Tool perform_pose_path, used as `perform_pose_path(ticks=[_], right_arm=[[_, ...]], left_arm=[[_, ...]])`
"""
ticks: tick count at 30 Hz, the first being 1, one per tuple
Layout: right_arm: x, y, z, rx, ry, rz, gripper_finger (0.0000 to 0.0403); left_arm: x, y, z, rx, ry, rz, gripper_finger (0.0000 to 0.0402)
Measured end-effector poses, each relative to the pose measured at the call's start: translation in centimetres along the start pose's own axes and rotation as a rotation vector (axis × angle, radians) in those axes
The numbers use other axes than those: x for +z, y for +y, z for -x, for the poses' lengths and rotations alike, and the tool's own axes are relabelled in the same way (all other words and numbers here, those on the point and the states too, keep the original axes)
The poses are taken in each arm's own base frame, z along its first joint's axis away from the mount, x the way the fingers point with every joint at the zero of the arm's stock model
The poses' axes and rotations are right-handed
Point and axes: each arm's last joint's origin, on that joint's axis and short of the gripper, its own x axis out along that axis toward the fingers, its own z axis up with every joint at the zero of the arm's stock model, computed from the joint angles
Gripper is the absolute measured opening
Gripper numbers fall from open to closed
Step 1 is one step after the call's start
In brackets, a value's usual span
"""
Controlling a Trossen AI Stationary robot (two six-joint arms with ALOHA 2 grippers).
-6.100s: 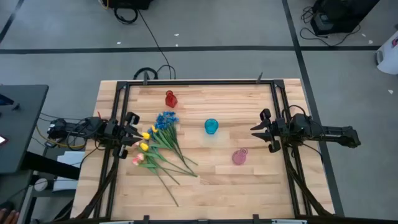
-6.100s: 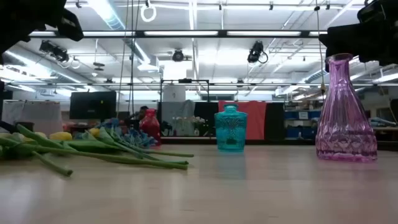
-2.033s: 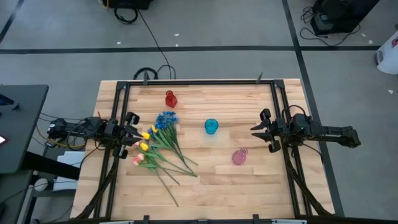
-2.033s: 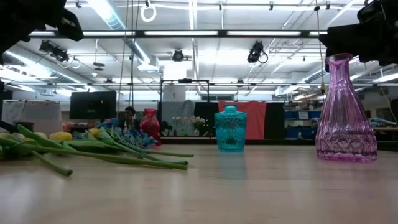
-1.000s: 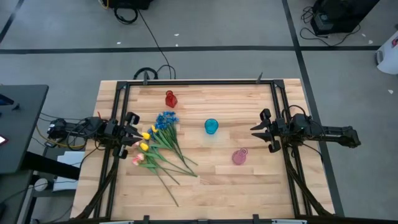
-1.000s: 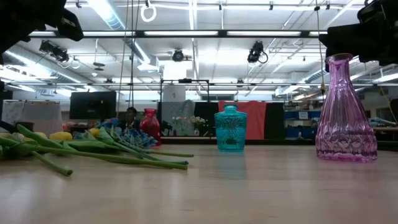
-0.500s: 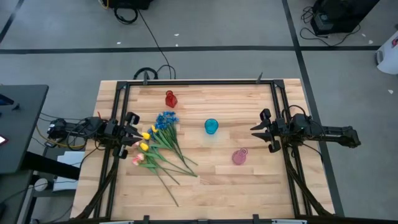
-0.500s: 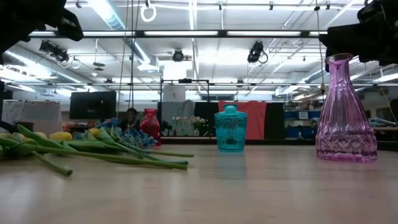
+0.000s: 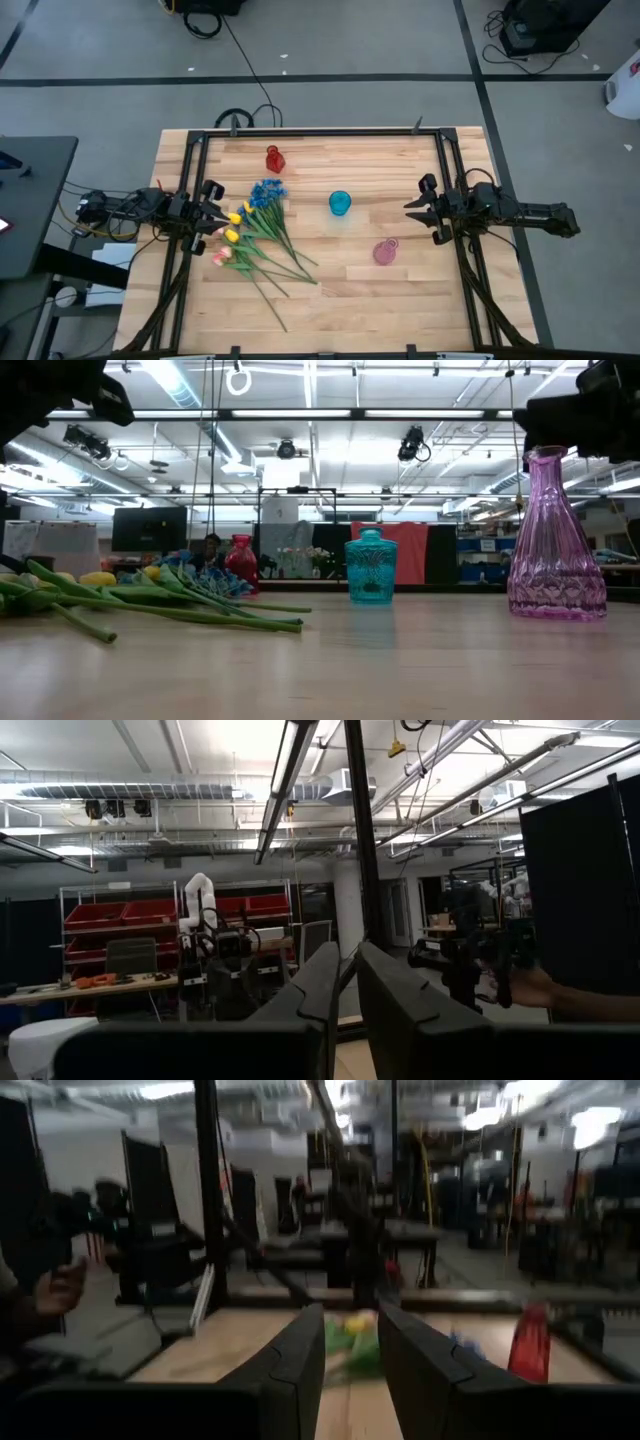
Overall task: Sort flowers into vase by color
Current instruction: Put the left blue flower into the blue flower vase
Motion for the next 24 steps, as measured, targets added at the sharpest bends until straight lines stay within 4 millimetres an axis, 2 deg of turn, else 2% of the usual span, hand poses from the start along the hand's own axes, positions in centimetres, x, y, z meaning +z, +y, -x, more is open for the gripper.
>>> perform_pose_path(ticks=[4,11,15,24], right_arm=[[1.7,0.1,0.1,0.009,-0.172,0.041,0.0109],[4.1,0.4,0.9,0.038,-0.437,0.066,0.0109],[4.0,0.6,0.9,0.079,-0.419,0.090,0.0109],[4.0,0.7,0.9,0.131,-0.418,0.064,0.0109]], left_arm=[[0.2,0.0,0.0,0.001,-0.025,0.022,0.0047],[2.3,0.1,0.3,-0.006,-0.239,0.112,0.0047],[2.8,0.1,0.4,-0.022,-0.296,0.206,0.0047],[3.0,0.1,0.5,-0.023,-0.312,0.202,0.0047]])
